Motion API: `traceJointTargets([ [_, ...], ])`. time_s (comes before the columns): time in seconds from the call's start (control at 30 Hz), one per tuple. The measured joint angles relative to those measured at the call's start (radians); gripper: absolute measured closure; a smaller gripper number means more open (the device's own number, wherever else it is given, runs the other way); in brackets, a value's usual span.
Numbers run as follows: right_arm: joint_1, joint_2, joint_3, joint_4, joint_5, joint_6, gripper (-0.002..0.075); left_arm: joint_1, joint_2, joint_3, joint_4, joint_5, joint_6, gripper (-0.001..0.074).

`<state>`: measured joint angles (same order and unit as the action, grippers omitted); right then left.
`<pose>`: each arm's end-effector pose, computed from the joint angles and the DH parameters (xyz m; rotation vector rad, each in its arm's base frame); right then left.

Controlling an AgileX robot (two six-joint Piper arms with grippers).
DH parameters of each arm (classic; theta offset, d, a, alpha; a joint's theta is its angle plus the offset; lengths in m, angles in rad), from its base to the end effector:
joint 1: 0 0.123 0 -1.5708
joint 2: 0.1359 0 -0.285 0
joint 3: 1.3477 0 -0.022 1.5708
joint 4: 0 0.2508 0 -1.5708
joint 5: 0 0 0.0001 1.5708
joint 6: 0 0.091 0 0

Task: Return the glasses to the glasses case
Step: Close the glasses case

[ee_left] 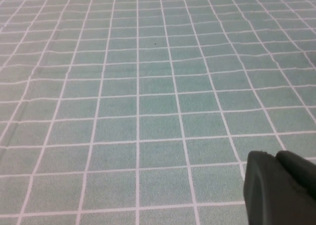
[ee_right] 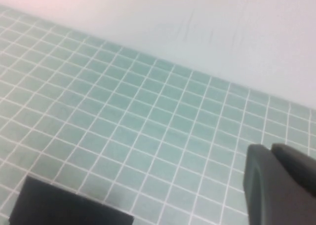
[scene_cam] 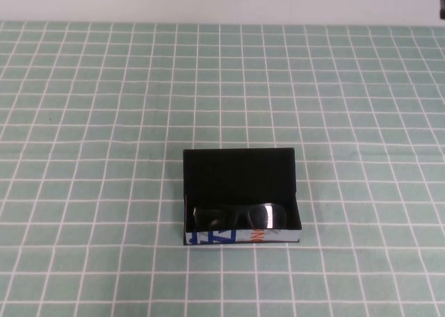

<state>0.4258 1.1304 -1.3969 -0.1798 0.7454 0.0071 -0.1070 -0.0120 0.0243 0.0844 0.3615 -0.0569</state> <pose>0.2103 0.0833 0.4685 -0.4540 1.8987 0.0794 0.0529 -0.0029 0.1732 0.0990 1.8536 -0.0314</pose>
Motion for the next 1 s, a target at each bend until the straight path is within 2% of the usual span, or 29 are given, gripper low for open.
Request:
traceJointTargets([
  [0.1, 0.0, 0.0, 0.02, 0.0, -0.062, 0.0, 0.0737, 0.0, 0.0, 0.002, -0.022, -0.025, -0.042, 0.0737],
  [0.17, 0.0, 0.002, 0.026, 0.007, -0.124, 0.0, 0.0737, 0.0, 0.0, 0.003, -0.06, -0.108, -0.096, 0.0737],
  [0.33, 0.0, 0.021, 0.029, 0.057, -0.252, 0.0, 0.0737, 0.0, 0.0, 0.004, -0.172, -0.569, -0.234, 0.0737],
  [0.5, 0.0, 0.053, 0.029, 0.11, -0.286, 0.0, 0.0737, 0.0, 0.0, 0.0, -0.223, -1.077, -0.214, 0.0737],
  [0.57, 0.0, 0.063, 0.029, 0.106, -0.29, 0.0, 0.0737, 0.0, -0.002, -0.041, -0.239, -1.15, -0.238, 0.0737],
  [0.63, 0.0, 0.073, 0.029, 0.083, -0.292, 0.0, 0.0737, 0.0, -0.002, -0.144, -0.242, -1.096, -0.26, 0.0737],
  [0.83, 0.0, 0.085, 0.029, 0.001, -0.297, 0.0, 0.0737, 0.0, 0.08, -0.587, -0.242, -0.6, -0.089, 0.0737],
  [1.0, 0.0, 0.111, 0.029, -0.13, -0.297, 0.0, 0.0737, 0.0, 0.339, -0.947, -0.238, -0.039, 0.035, 0.0737],
])
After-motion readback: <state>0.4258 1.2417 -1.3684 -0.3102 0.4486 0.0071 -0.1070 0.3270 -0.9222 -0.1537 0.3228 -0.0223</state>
